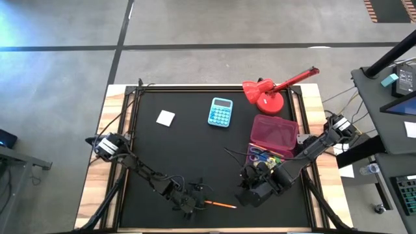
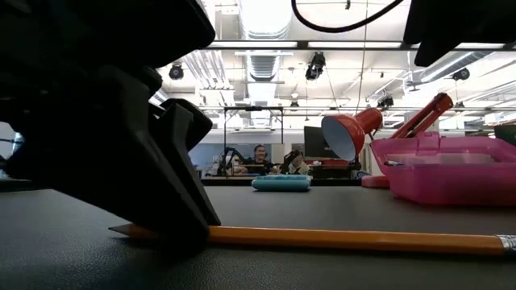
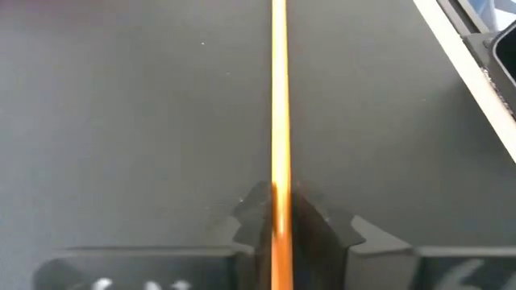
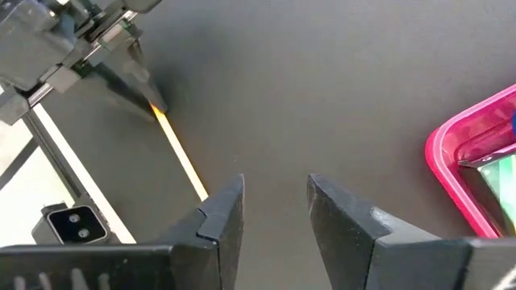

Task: Pack school essentials
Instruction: Put the orange pencil into the red supply box

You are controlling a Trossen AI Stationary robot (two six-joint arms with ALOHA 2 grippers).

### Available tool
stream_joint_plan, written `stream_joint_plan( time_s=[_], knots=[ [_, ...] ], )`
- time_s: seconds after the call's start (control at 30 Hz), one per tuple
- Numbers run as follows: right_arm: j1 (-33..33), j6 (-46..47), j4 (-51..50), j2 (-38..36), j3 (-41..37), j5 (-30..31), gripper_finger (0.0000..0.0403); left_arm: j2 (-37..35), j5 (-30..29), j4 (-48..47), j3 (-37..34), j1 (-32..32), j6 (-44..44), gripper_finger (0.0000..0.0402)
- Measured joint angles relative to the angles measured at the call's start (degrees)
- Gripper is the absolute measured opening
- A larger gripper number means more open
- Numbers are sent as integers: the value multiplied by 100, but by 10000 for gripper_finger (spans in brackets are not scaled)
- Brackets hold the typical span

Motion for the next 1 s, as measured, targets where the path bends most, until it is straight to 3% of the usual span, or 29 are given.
stream_joint_plan(
  time_s=[0.17,1.0],
  knots=[
    [75,-8,0,0,0,2,127,4,2,17,-11,37,-431,6],
    [408,-673,-44,-31,0,40,133,-412,29,216,-22,106,-587,8]
  ],
)
